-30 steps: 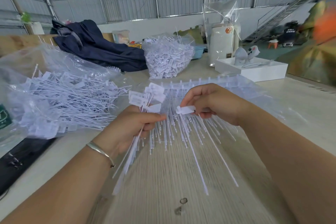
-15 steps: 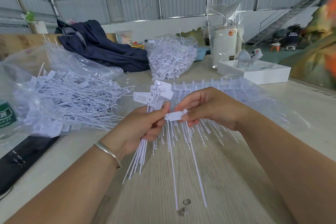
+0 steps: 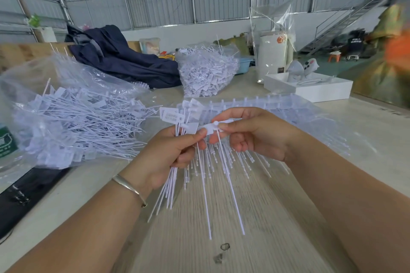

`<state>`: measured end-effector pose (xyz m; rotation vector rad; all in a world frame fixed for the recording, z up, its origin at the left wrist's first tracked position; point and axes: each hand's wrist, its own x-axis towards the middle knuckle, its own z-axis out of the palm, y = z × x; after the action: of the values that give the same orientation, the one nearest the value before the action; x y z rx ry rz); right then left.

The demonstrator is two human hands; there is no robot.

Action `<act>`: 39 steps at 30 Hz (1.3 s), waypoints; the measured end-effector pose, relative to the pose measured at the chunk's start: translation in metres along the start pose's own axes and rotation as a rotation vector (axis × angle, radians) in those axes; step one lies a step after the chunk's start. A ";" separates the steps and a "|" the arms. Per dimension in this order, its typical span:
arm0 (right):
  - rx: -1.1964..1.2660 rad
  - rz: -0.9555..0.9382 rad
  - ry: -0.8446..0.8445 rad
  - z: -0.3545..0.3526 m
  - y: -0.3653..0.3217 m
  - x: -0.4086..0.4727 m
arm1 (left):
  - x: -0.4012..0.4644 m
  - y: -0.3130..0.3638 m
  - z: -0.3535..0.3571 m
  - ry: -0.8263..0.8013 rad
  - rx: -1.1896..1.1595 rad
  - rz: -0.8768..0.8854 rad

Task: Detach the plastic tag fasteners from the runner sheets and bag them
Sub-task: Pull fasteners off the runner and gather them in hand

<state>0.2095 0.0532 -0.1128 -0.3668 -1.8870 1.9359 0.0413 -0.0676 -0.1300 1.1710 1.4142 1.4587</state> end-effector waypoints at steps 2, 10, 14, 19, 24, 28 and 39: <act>0.079 0.022 -0.012 0.001 0.002 0.001 | 0.000 0.000 0.001 0.021 0.002 0.004; 0.024 0.057 0.041 0.007 0.007 0.006 | 0.000 0.000 0.006 0.075 0.017 -0.012; -0.001 0.075 0.012 0.008 0.006 0.005 | 0.000 -0.001 0.005 0.079 0.045 -0.019; -0.020 0.124 0.023 0.006 0.007 0.006 | 0.003 -0.004 0.005 0.096 0.074 -0.025; 0.041 0.170 0.022 0.005 0.006 0.007 | 0.003 -0.005 0.005 0.083 0.052 -0.002; 0.047 0.210 -0.001 0.007 0.006 0.006 | 0.003 -0.005 0.006 0.117 0.040 0.006; -0.120 0.106 0.090 0.013 0.002 0.004 | 0.000 0.000 0.009 0.142 0.103 0.018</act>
<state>0.1994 0.0435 -0.1141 -0.5916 -1.9662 1.8436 0.0499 -0.0648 -0.1300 1.1647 1.5958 1.5217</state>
